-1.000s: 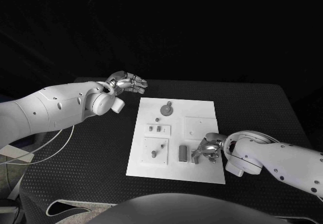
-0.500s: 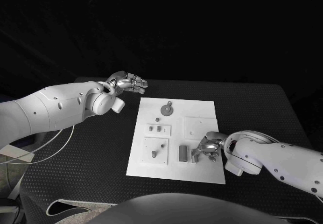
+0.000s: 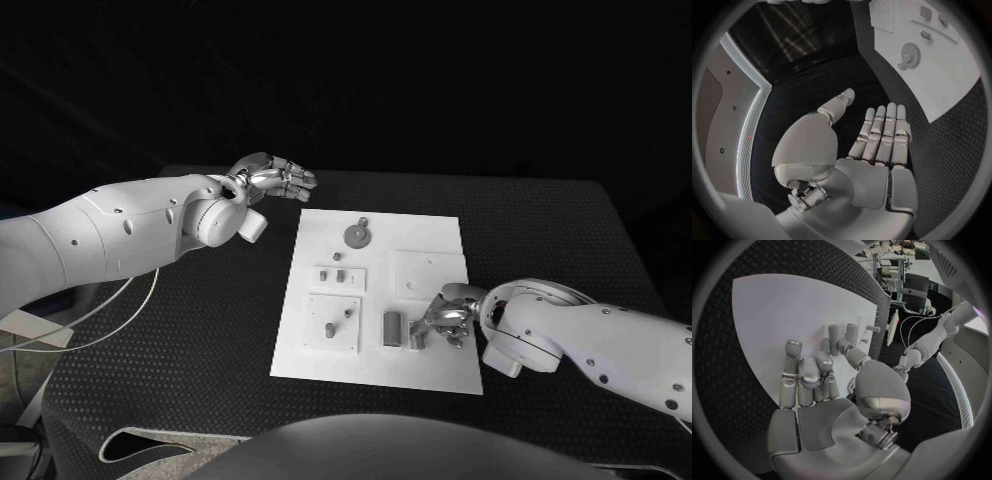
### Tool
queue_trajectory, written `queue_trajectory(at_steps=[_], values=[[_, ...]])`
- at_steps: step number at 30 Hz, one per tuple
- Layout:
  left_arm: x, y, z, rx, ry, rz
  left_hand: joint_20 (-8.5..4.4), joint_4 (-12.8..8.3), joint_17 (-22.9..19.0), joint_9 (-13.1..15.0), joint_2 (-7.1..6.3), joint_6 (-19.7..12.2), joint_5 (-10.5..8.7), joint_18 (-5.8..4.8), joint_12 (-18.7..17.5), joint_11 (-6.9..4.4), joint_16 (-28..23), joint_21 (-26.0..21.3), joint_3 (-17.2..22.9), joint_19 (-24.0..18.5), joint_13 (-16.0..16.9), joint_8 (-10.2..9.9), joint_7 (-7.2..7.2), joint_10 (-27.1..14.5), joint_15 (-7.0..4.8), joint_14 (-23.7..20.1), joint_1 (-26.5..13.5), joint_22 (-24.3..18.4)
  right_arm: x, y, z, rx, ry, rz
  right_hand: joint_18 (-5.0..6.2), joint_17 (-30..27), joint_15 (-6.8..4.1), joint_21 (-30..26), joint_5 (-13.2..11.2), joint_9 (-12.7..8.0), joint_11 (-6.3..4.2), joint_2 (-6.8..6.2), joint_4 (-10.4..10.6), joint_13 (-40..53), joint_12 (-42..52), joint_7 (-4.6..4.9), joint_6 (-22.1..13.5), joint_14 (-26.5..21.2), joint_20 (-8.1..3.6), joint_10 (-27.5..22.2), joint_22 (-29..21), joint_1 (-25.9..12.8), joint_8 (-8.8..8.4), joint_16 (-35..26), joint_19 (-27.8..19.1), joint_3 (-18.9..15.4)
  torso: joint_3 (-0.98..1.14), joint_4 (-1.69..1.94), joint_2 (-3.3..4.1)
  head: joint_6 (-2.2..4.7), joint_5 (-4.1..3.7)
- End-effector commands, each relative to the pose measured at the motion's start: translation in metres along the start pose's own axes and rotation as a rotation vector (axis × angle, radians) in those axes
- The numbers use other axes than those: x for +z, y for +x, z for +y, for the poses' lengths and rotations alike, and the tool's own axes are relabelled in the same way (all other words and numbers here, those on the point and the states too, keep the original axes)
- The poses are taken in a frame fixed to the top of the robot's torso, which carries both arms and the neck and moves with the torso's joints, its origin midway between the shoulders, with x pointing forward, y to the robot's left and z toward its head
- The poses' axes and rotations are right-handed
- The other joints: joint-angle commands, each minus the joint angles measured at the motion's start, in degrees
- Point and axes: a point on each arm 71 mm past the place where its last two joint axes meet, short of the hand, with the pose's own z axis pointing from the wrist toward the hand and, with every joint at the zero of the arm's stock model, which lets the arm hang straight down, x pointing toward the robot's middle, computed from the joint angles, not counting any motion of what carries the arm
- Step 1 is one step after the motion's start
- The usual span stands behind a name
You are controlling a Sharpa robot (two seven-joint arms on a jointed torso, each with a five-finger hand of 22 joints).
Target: Assemble the parts on the task board
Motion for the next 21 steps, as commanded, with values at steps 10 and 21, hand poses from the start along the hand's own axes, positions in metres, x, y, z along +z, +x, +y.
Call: queue_trajectory(at_steps=[10, 21], values=[[0.0002, 0.0020, -0.0014, 0.000, 0.008, 0.016, 0.09, 0.26, 0.07, -0.07, 0.13, -0.11, 0.00, -0.52, 0.12, 0.14, -0.42, 0.15, -0.13, -0.38, -0.10, 0.41, 1.35, 0.45, 0.18, 0.13, -0.44, -0.10, 0.0008, 0.0034, 0.0028, 0.002, -0.015, 0.028, 0.85, -0.37, -0.19, -0.61, 0.15, -0.47, -0.18, -3.81, 2.94, -0.30, -0.56, 0.13, -0.20, -0.16, 0.23, -0.34, 0.86, -4.76, -0.20, -0.34, 0.36, 0.38, 0.05, 0.00, 0.01, 0.00, -0.08], [0.0001, 0.0019, -0.0014, 0.001, 0.008, 0.016, 0.08, 0.25, 0.09, -0.08, 0.12, -0.12, -0.01, -0.52, 0.12, 0.14, -0.43, 0.15, -0.12, -0.39, -0.11, 0.41, 1.35, 0.45, 0.17, 0.13, -0.42, -0.11, 0.0009, 0.0023, 0.0023, 0.007, -0.016, 0.018, 0.85, -0.46, -0.22, -0.75, 0.15, -0.56, -0.19, -4.97, 4.22, -0.34, -0.64, 0.12, -0.20, -0.17, 0.14, -0.42, 0.91, -5.90, -0.27, -0.39, 0.44, 0.71, 0.03, 0.01, 0.00, 0.00, -0.09]])
